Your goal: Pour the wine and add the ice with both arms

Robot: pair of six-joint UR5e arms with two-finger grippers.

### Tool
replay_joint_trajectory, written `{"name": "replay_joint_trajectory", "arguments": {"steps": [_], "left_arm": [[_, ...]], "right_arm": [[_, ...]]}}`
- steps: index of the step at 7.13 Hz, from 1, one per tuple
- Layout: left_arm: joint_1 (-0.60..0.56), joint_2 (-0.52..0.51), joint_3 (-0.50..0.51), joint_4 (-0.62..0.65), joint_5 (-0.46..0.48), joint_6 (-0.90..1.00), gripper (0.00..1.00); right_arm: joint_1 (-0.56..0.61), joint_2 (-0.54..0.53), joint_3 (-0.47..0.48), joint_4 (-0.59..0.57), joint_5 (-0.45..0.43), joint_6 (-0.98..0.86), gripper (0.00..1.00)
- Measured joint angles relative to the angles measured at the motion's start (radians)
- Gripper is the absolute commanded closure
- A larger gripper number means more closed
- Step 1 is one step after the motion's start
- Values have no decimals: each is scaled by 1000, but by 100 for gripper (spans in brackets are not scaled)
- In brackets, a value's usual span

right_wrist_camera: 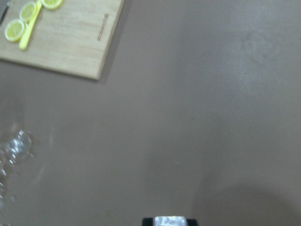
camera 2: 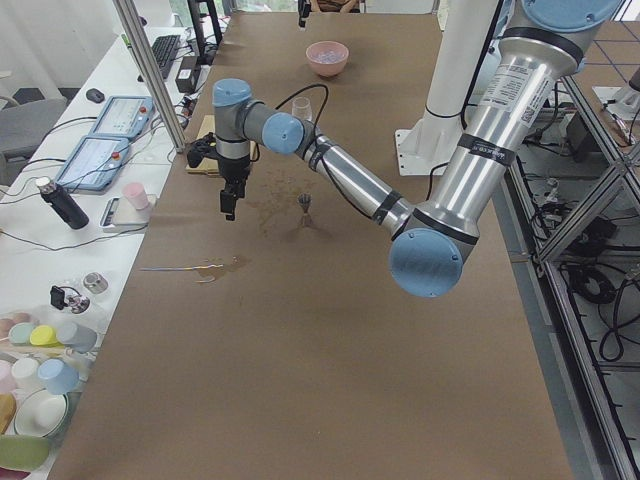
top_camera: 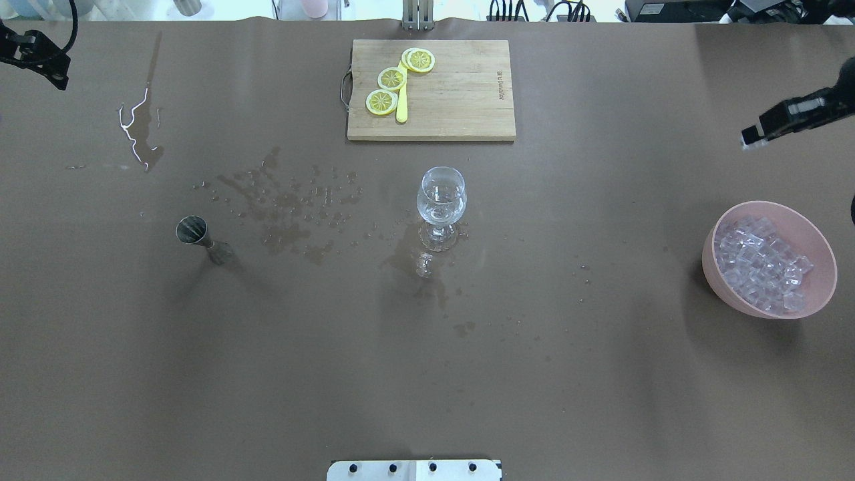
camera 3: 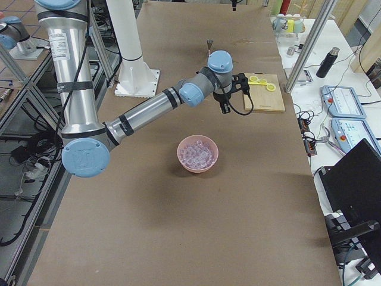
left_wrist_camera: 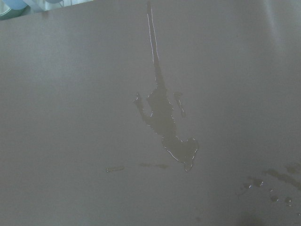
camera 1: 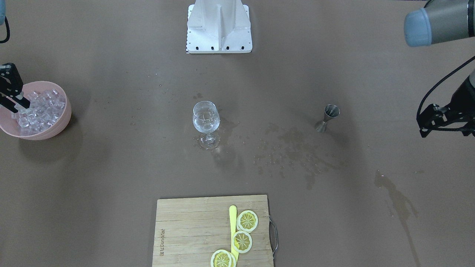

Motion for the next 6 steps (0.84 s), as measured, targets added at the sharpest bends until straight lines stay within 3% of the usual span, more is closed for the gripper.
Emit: {"name": "replay_joint_trajectory", "arguments": {"steps": [3, 6], "left_arm": [[-3, 0, 5, 2, -1, 1, 1], [-4, 4, 6, 0, -1, -1, 1]], "right_arm": [[-85, 216, -1, 1, -21, 462, 100], [-281, 370, 0, 0, -190, 709, 100]]}}
